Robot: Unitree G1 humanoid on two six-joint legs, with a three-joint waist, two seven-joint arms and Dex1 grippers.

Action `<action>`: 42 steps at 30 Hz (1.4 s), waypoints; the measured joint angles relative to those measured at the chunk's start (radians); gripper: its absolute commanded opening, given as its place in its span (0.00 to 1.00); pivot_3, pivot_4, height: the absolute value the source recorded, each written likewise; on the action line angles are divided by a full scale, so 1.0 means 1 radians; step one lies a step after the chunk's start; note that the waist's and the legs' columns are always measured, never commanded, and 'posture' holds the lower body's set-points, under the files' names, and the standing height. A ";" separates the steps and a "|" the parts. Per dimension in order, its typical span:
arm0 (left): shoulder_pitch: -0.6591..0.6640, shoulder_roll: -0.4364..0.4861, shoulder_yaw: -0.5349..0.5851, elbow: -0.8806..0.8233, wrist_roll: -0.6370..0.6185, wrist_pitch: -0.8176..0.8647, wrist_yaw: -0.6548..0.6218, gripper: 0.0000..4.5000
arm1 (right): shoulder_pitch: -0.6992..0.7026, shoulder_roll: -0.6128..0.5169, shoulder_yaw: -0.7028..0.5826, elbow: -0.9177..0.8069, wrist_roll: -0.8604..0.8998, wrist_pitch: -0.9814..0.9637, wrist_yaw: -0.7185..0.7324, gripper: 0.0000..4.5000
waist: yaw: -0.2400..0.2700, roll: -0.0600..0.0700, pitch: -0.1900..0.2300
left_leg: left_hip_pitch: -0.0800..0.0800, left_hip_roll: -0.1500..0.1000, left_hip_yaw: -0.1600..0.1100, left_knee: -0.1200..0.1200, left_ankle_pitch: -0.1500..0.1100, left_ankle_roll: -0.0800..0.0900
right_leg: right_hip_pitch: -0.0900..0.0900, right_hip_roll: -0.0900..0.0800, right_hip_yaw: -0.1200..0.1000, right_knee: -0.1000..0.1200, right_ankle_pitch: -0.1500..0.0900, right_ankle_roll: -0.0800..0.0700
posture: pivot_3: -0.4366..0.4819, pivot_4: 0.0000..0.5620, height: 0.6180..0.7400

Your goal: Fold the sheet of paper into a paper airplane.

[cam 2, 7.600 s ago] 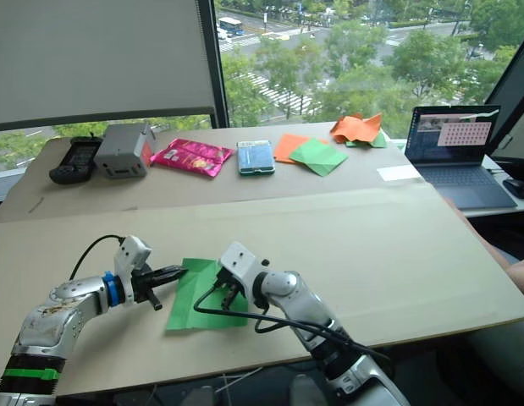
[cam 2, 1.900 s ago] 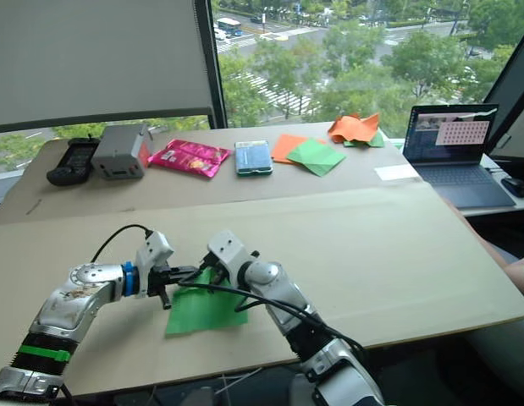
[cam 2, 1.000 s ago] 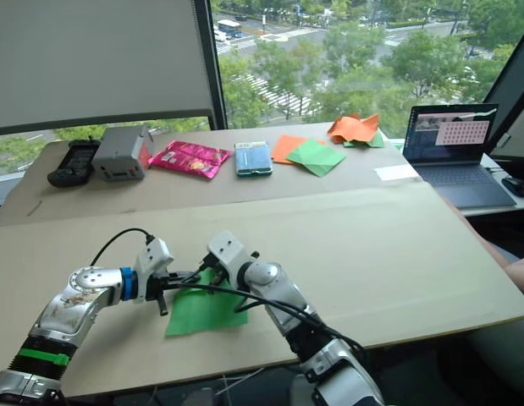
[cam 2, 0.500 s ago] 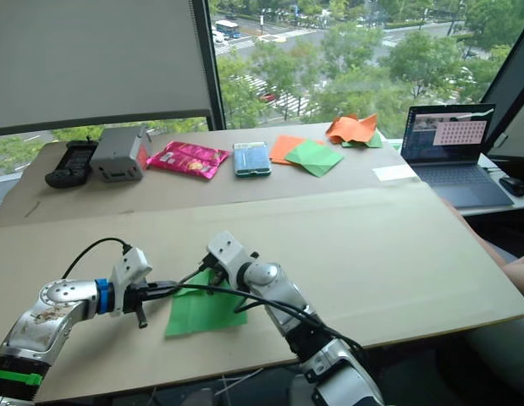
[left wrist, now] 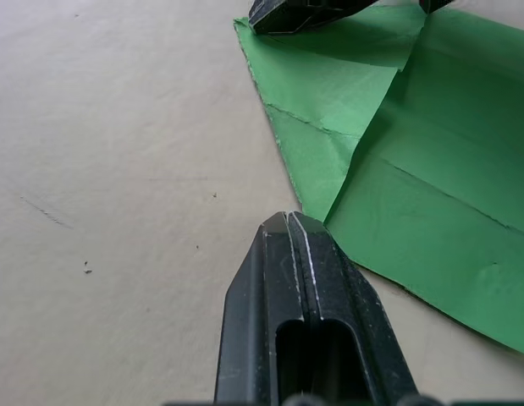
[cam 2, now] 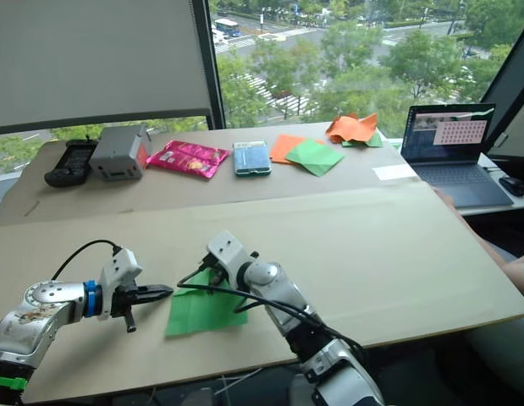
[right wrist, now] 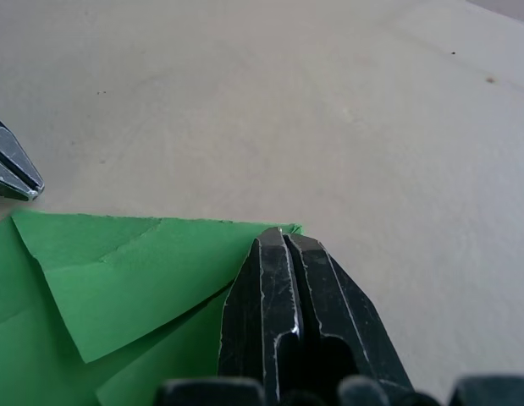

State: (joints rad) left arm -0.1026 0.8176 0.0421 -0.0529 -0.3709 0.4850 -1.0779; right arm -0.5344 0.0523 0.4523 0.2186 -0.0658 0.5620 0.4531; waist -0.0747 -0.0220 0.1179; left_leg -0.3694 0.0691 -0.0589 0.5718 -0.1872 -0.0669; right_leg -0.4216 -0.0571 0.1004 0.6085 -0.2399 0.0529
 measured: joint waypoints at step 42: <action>-0.193 -0.140 -0.209 0.218 0.143 -0.227 -0.055 0.01 | 0.508 -0.495 -0.061 -0.870 0.325 0.319 0.248 0.00 | 0.034 -0.004 0.001 | -0.002 0.000 0.003 0.003 -0.002 -0.003 | 0.001 -0.003 -0.001 -0.016 0.000 0.000 | 0.48 0.27 0.88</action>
State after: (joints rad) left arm -0.2952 0.6781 -0.1673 0.1649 -0.2280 0.2576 -1.1330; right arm -0.0267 -0.4425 0.3908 -0.6516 0.2587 0.8806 0.7011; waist -0.0402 -0.0258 0.1193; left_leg -0.3715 0.0687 -0.0562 0.5747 -0.1888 -0.0695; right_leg -0.4201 -0.0602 0.0996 0.5929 -0.2403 0.0533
